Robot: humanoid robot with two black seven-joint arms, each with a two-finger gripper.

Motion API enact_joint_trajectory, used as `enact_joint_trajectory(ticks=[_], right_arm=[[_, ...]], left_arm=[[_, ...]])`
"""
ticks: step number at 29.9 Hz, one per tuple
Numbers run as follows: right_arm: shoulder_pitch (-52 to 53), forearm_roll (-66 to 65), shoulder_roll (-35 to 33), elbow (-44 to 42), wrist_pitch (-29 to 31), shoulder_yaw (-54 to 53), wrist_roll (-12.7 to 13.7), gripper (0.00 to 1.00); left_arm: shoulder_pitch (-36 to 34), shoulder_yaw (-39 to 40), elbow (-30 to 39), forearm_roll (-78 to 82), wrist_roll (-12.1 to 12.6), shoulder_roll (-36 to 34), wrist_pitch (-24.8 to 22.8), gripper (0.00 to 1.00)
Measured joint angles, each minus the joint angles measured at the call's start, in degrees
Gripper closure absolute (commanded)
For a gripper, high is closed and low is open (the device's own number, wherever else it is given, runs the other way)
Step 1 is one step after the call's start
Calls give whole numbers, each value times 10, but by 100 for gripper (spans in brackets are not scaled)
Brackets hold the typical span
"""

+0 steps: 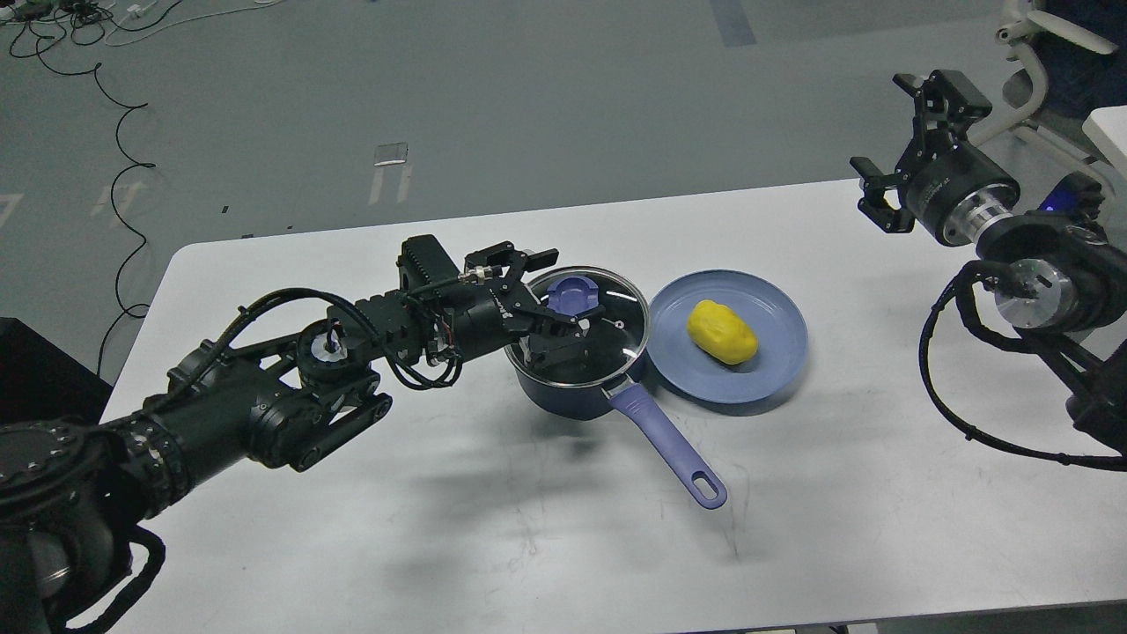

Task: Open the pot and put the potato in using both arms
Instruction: 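Close the left gripper on the blue knob of the glass lid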

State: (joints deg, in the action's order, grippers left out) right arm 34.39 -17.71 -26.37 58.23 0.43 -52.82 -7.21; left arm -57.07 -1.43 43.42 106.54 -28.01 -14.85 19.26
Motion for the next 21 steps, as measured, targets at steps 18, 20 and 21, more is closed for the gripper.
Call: enact_joint_trajectory(ticks=[18,20,21], right_arm=[[-1,0,-6,-7,0,13,0,0],[-1,0,-6,-7,0,15,0,0],[-1,0,-7,-7,0,17,0,0]], left_arm=[[-1,-2,-14,0,0,-4,-3,8],[-1,-2,-13,0,0,-6,-3,8],[-1,-2,-13,0,0,-6,-3,8]])
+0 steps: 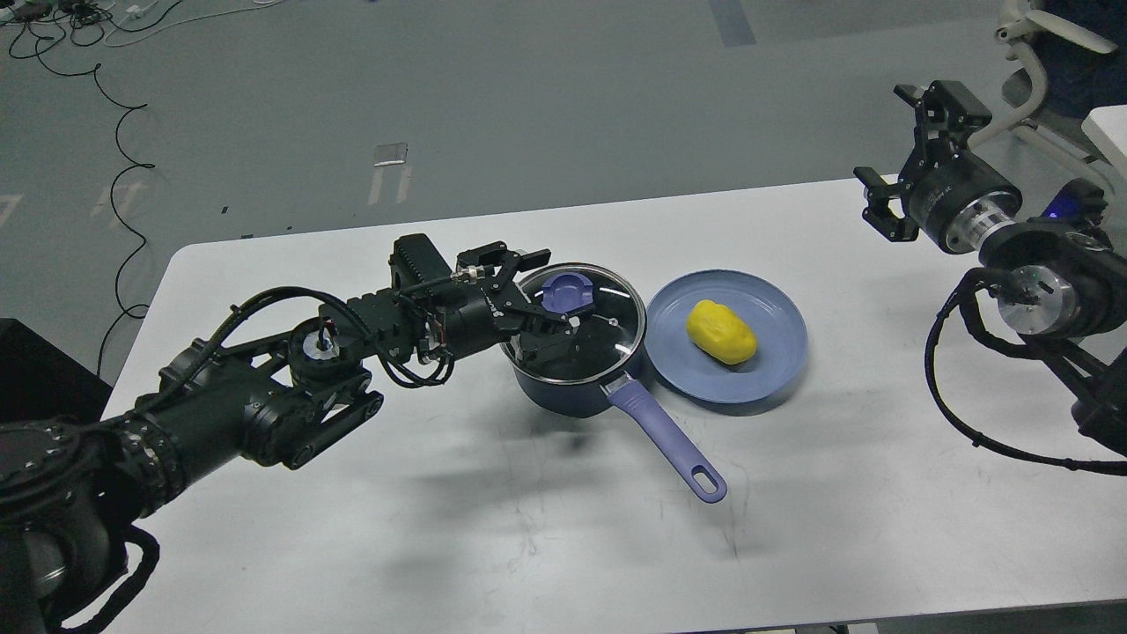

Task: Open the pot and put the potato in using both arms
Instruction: 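Close the left gripper on the blue knob of the glass lid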

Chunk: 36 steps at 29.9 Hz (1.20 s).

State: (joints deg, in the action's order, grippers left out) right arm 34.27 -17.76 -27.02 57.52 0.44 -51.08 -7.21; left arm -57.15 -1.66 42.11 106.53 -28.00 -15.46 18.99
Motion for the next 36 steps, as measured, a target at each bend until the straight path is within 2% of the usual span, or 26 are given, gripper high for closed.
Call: enact_joint_trajectory(ticks=[10,16,29,36], right_arm=[[0,0,0,-12,0,10,0,0],[2,0,-3,-15,1,19,1,0],[2,0,-3,-15,2,21,0,0],[1,0,-7,-15,2,21,0,0]], left_arm=[[0,-5,4,0,0,0,-3,13],[-4,-39,4,-2,0,2,-3,13],[-9,-41,4,-39,0,1,-3,14],[-12,-41,4,-48,0,2,-3,20]])
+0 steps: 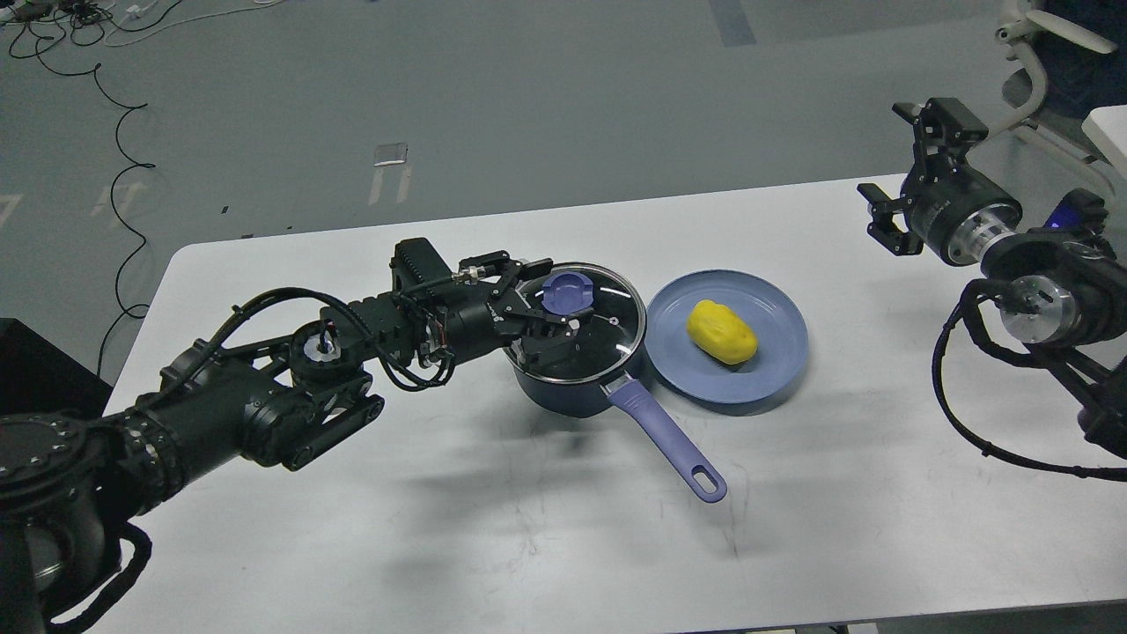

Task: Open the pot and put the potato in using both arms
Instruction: 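Close the left gripper on the blue knob of the glass lid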

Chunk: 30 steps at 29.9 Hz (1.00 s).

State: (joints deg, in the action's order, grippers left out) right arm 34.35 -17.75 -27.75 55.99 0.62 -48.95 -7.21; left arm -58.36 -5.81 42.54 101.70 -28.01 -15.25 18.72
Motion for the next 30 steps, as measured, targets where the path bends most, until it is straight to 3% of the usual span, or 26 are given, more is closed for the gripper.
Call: enact_joint_trajectory(ticks=[8,15,30], right_arm=[[-1,0,-2,-1,0,0,0,0],[-1,0,-2,-12,0,17,-2,0],[0,0,-3,-14,0,21,-3,0]], left_arm=[[0,-2,-1,0,0,1,-1,22],[1,-2,-1,3,0,1,0,32],[1,-2,3,4,0,-4,1,38]])
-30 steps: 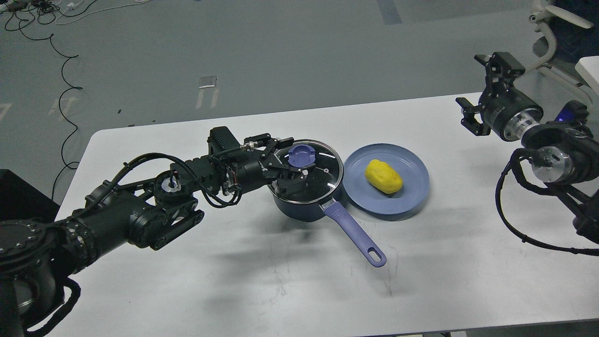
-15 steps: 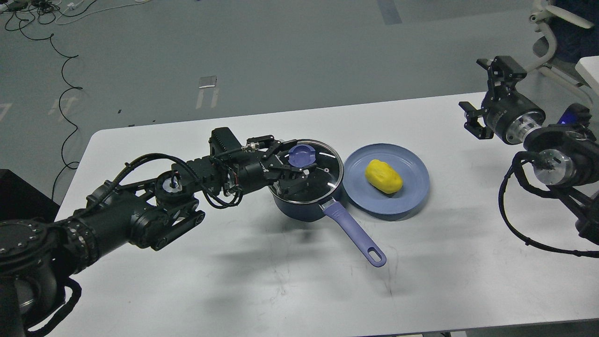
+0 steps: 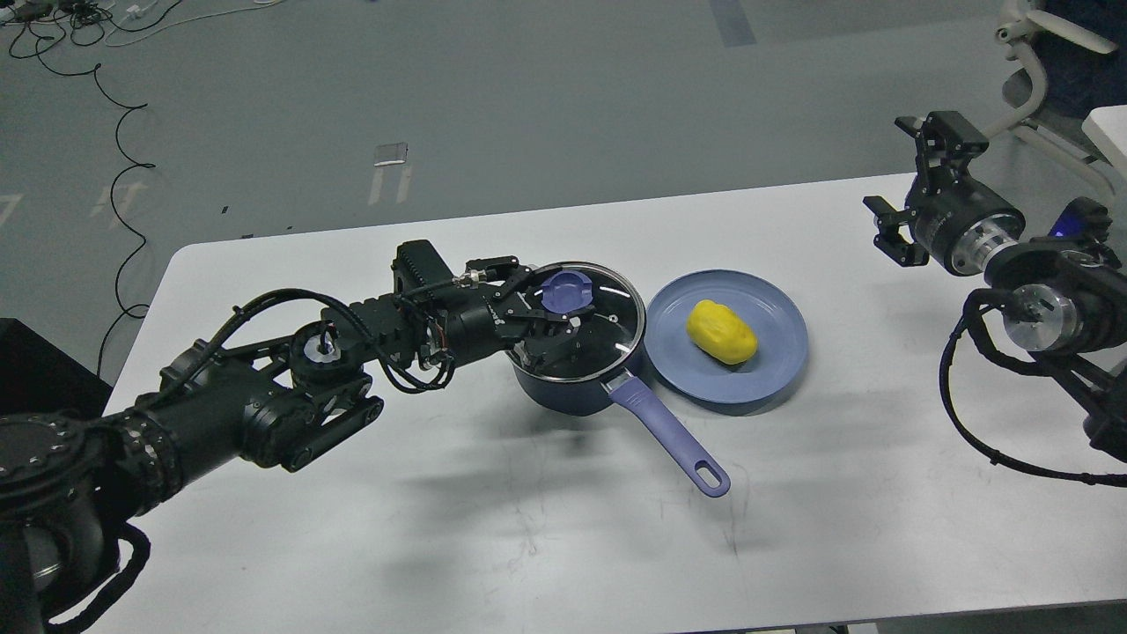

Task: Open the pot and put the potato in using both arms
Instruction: 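Close the left gripper on the blue knob of the glass lid, then lift the glass lid off the pot with the left gripper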

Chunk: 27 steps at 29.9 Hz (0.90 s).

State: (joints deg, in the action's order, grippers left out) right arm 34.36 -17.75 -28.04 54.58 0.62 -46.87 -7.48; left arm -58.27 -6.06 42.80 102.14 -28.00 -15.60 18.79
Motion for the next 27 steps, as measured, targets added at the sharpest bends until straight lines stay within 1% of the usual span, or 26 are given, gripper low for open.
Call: enact_joint_trajectory(ticks=[7,17,23,27], right_arm=[[0,0,0,0,0,0,0,0],[0,0,0,0,0,0,0,0],[0,0,0,0,0,0,1,0],[1,0,0,1,0,1,1,0]], left_arm=[[0,0,6,1,0,-5,0,39],[-14,-1,46,-2,0,-21,0,39],[-41,2,61,-11,0,-37,-2,39],[-67,1,62,-42,0,-67,-2,39]])
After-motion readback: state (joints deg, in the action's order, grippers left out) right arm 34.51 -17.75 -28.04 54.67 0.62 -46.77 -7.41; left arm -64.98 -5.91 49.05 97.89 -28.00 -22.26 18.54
